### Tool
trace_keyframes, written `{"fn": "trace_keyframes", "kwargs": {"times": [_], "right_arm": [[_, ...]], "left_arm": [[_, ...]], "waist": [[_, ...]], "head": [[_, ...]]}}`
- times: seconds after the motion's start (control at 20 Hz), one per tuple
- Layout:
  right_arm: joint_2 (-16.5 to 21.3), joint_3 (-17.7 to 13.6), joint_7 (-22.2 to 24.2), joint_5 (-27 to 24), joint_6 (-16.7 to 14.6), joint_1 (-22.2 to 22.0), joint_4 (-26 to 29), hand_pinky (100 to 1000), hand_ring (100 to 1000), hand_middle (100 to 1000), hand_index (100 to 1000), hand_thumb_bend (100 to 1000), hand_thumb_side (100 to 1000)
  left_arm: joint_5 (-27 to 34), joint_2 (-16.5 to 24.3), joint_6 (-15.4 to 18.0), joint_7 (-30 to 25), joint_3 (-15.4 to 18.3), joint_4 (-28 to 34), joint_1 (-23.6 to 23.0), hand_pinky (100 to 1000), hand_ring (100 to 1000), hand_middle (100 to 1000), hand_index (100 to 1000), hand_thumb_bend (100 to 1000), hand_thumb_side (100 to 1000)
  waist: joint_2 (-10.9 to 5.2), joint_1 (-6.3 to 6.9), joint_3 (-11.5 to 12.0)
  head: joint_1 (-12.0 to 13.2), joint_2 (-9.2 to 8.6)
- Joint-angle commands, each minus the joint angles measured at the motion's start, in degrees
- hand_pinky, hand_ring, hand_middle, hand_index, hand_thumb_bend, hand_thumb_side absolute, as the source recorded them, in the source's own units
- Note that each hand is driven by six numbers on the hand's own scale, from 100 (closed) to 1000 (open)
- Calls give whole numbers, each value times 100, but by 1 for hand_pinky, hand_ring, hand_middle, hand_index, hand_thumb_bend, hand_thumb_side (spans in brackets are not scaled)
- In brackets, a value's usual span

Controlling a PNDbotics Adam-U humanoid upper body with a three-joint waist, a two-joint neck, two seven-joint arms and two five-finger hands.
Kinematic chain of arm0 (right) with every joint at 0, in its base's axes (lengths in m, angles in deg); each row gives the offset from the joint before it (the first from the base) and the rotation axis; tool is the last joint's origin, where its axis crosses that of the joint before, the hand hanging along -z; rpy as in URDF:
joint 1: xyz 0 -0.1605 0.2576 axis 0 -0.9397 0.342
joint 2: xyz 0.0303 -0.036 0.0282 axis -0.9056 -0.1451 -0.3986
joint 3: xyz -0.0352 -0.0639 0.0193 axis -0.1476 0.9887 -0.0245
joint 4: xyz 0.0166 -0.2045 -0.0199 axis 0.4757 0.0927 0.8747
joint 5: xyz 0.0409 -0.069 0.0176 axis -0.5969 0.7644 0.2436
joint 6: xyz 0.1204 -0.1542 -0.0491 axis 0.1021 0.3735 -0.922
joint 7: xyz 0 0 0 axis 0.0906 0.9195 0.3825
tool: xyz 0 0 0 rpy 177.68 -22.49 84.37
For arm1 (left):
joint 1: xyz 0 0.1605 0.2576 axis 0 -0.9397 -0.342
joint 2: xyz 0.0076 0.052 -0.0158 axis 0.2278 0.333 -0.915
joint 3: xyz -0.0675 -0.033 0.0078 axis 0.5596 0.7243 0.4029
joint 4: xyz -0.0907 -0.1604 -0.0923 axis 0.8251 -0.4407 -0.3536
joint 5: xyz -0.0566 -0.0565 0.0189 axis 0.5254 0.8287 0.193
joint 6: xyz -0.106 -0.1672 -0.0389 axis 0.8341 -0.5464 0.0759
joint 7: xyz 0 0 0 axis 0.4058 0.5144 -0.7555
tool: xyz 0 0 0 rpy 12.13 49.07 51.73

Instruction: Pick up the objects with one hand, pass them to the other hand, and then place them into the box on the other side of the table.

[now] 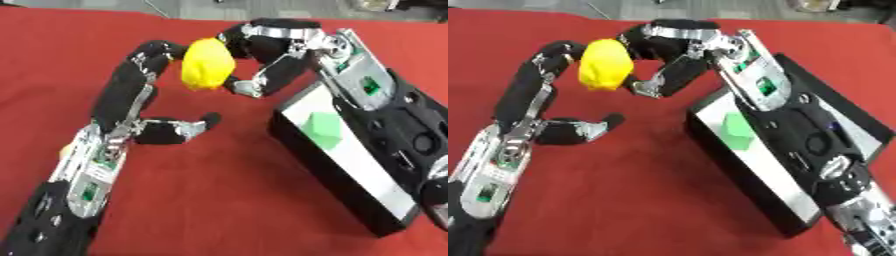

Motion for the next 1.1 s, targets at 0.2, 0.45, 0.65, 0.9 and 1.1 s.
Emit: {"fn": "trace_keyframes", "kwargs": {"times": [0.2, 0.45, 0.65, 0.9, 1.1], "right_arm": [[208, -142, -18, -164, 179, 47, 188, 975, 961, 609, 736, 100, 100], [344, -235, -106, -278, 279, -62, 274, 973, 959, 609, 734, 100, 100], [565, -313, -263, -319, 250, -213, 388, 968, 953, 608, 733, 100, 100], [906, -407, -512, -364, 111, -420, 454, 965, 948, 608, 733, 100, 100], [1180, -536, -629, -360, -16, -683, 553, 962, 946, 608, 731, 100, 100]], "left_arm": [[-91, 152, -195, 2, 111, 30, -24, 909, 804, 655, 848, 613, 580], [-71, 305, -243, 58, 165, 44, -186, 905, 800, 651, 845, 594, 579], [-24, 508, -277, 147, 208, 104, -340, 900, 797, 646, 838, 551, 579], [120, 809, -318, 249, 251, 265, -539, 896, 794, 644, 827, 486, 558], [257, 1008, -368, 308, 298, 434, -650, 895, 792, 639, 817, 429, 546]], "waist": [[-256, -2, -46], [-321, 25, -113], [-402, 50, -212], [-493, 127, -324], [-522, 149, -409]], "head": [[0, 32], [1, 79], [-21, 160], [-40, 266], [-41, 284]]}}
